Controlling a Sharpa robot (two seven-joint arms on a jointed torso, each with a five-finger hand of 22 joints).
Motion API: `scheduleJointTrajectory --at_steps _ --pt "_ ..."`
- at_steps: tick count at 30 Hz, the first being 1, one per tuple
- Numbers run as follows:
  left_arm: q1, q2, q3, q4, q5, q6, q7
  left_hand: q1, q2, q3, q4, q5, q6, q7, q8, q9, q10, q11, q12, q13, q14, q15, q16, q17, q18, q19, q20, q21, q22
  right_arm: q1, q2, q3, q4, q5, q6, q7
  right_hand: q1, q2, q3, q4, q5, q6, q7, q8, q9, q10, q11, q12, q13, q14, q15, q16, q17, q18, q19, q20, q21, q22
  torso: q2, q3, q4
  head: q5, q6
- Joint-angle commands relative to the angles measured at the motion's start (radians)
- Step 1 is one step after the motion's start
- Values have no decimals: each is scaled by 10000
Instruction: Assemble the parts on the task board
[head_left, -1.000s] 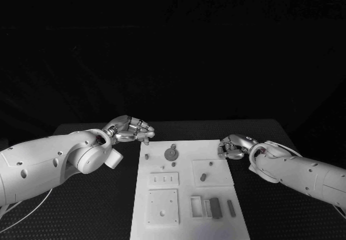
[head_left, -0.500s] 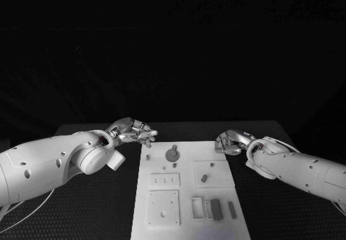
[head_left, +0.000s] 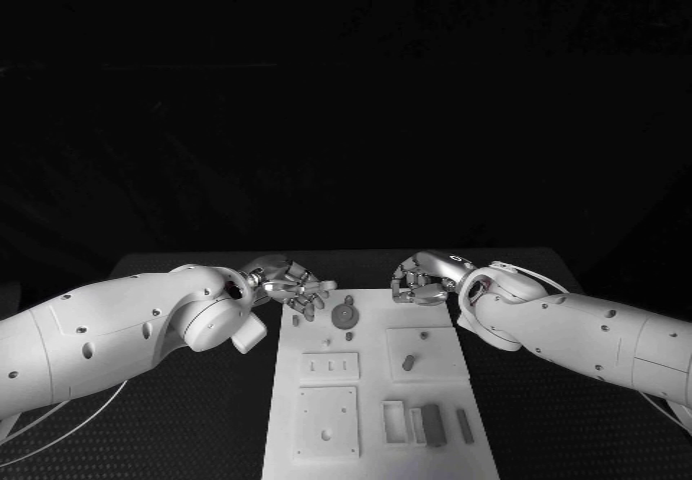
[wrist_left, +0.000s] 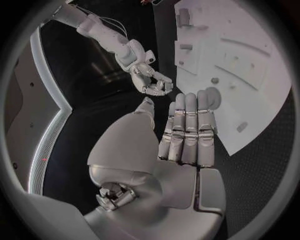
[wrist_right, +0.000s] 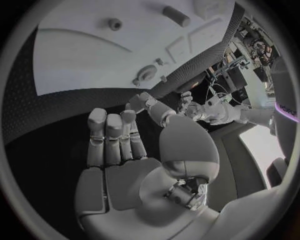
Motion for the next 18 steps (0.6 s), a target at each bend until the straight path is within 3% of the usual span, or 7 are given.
scheduleJointTrajectory --at_steps 1,7,10,14,16,17,18 --pt "31 186 14 -7 -248 8 -958 29 11 -85 -13 -63 50 29 -65 0 67 11 68 61 25 -16 89 101 101 68 12 49 82 9 68 0 357 -819 438 -767 -46 -13 2 3 23 224 232 -16 110 29 -60 65 -9 31 -75 18 10 433 39 -45 62 159 -94 -33 5 67 12" --pt "33 498 11 -65 -249 -89 -1538 -177 -105 -219 -9 -60 11 71 -191 -17 293 -141 466 398 154 -149 512 480 100 278 -114 256 424 9 221 -1 937 -1013 450 -974 -68 -48 11 39 20 225 229 -32 119 86 -65 93 -9 89 -84 34 12 433 103 -66 82 150 -152 -52 22 148 -21" --pt "33 574 9 -72 -259 -83 -1736 -424 -178 -278 -5 -54 -9 7 -280 -17 563 -322 1249 1087 350 -384 1335 1083 122 608 -321 661 944 8 289 -1 1117 -1093 417 -1044 -53 -110 5 34 19 217 222 -55 124 201 -75 202 40 216 -97 148 61 433 207 -104 165 170 -157 -39 33 153 -24" --pt "33 667 6 -75 -327 -30 -1927 -577 -287 -420 -8 -23 137 -215 -291 36 702 -550 2954 2592 621 -809 2876 2115 163 1143 -691 1548 1990 7 376 -1 1330 -1098 428 -1096 -62 -160 -2 43 19 262 205 -78 149 329 -94 528 258 379 -118 378 192 433 370 -194 357 211 -135 -29 29 181 -13" --pt "33 707 5 -64 -415 26 -2010 -561 -187 -430 9 -104 195 -252 -319 66 360 -665 4226 3760 598 -1033 3756 2637 174 1251 -906 2101 2721 7 422 -1 1404 -1141 418 -1131 -63 -173 -5 40 19 269 203 -89 155 366 -98 665 357 423 -120 459 244 433 413 -223 425 221 -133 -26 27 190 -20" --pt "33 730 5 -52 -439 58 -2053 -578 -91 -422 35 -27 247 -287 -346 106 -262 -696 5351 4832 414 -1201 4405 2953 161 1136 -1074 2529 3397 7 442 -1 1428 -1160 414 -1145 -63 -173 -5 40 19 269 203 -89 155 366 -98 665 357 423 -120 459 244 433 413 -223 425 221 -132 -29 21 197 -28" --pt "32 743 5 -38 -453 100 -2086 -650 -116 -415 -15 -66 239 -312 -386 130 -638 -684 5880 5326 350 -1265 4733 3022 135 1073 -1148 2756 3775 6 466 -1 1442 -1172 411 -1158 -65 -191 -16 29 33 258 203 -120 159 424 -119 947 566 985 -127 866 1044 433 517 -278 580 232 -131 -28 21 199 -33"
